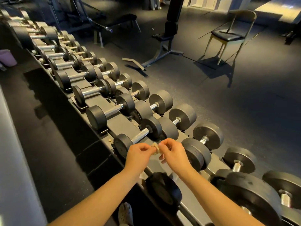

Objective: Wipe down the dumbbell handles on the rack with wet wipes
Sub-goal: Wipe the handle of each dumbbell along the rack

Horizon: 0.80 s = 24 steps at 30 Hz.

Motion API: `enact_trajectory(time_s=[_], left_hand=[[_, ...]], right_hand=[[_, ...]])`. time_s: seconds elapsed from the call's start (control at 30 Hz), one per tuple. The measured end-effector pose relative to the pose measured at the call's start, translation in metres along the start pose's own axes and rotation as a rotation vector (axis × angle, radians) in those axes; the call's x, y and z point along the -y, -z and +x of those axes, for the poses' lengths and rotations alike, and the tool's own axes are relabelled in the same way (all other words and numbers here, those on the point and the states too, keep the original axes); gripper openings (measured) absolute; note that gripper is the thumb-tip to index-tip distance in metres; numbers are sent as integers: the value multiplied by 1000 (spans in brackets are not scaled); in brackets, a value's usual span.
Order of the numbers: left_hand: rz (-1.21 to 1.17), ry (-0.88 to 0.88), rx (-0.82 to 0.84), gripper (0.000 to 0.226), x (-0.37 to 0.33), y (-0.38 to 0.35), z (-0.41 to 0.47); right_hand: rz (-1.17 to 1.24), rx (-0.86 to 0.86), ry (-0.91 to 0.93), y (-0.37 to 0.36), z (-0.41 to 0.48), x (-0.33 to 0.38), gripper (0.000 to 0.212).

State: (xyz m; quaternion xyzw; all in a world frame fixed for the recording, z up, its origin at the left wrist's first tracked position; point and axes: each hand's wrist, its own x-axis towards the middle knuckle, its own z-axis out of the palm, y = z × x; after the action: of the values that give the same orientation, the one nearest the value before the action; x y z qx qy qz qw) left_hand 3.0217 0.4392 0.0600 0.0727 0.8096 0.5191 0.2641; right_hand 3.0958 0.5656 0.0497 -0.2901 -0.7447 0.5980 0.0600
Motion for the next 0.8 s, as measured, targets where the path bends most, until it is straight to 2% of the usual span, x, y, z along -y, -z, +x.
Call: enact_trajectory(time_s=[0.1, 0.2, 0.3, 0.37, 0.43, 0.47, 0.5, 0.6, 0.67, 0.73, 0.8], left_hand=[[91, -28, 16, 15, 3, 27, 22], [185, -57, 210, 12, 3, 56, 44], [168, -39, 407, 12, 5, 85, 63], [241, -103, 336, 13, 11, 102, 80], [411, -175, 106, 14, 16, 116, 94], [486, -200, 21, 23, 19, 121, 98], [543, -200, 6, 39, 24, 125, 103], [659, 5, 251, 108, 35, 124, 106], [749, 97, 314, 138, 39, 112, 99], [737, 99, 230, 145, 48, 98, 94], [657, 71, 144, 137, 56, 91, 94]], right_hand=[[92, 57, -70, -29, 10, 14, 11], [154, 17, -156, -47, 26, 27, 8], [114, 62, -182, -50, 46, 33, 8], [-23, 41, -171, -50, 58, 29, 7], [-257, -12, -115, -46, 68, 19, 5], [-355, -19, -77, -44, 71, 15, 6], [-433, -8, -26, -43, 72, 12, 9], [-582, 106, 199, -44, 84, 1, 13], [-582, 198, 363, -47, 97, -7, 10], [-551, 285, 477, -54, 109, -16, 12], [-545, 364, 593, -64, 121, -24, 14]])
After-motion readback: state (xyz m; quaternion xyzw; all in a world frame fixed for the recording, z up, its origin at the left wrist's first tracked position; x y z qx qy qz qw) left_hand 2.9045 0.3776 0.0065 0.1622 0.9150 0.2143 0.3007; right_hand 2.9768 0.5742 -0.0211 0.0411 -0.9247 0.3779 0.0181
